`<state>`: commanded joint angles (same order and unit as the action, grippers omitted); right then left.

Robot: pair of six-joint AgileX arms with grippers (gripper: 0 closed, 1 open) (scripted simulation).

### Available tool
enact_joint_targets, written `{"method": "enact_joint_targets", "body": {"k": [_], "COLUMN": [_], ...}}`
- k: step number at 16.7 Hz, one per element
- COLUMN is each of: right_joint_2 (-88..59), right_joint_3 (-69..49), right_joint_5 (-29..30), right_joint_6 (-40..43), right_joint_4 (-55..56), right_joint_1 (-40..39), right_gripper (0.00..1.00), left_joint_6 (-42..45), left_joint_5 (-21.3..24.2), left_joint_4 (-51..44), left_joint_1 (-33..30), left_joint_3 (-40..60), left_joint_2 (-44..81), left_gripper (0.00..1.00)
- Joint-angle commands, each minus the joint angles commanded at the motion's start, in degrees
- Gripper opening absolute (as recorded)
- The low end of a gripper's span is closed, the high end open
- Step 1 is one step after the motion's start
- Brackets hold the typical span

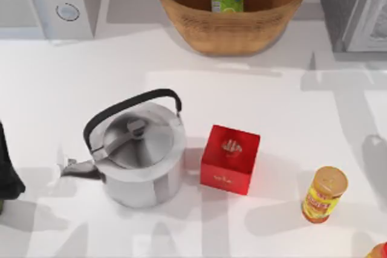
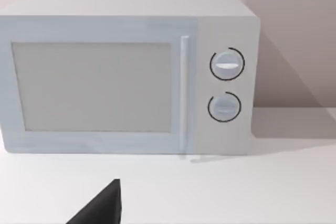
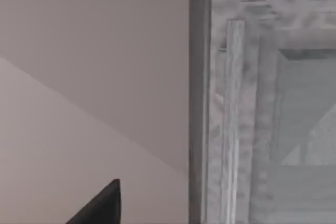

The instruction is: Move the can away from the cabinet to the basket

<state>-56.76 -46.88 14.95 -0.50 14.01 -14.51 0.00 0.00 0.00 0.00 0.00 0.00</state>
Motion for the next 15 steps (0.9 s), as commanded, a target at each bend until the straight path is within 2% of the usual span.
{"method": "enact_joint_targets", "body": {"k": [4,8,11,15], "right_joint_2": [27.0,46.1,54.2,56.8], "right_joint_3": [20.2,36.7,44.4,46.9], "right_joint_5": [-6.2,-11.4,-14.0,-14.9], "right_joint_6": [0.2,0.4,0.4,0.5], "right_joint_4": [-5.8,-10.7,-13.1,-14.0], "right_joint_1": [6.0,11.1,13.6,14.5], "right_gripper": [1.00,1.00,1.00,1.00], "left_joint_6": [0.0,0.0,0.0,0.0], "left_joint_5": [0.0,0.0,0.0,0.0], "left_joint_4": [0.0,0.0,0.0,0.0], "left_joint_1": [0.0,0.0,0.0,0.0], "left_joint_3": [0.0,0.0,0.0,0.0], "left_joint_2": [0.0,0.0,0.0,0.0], "left_gripper": [1.00,1.00,1.00,1.00]}}
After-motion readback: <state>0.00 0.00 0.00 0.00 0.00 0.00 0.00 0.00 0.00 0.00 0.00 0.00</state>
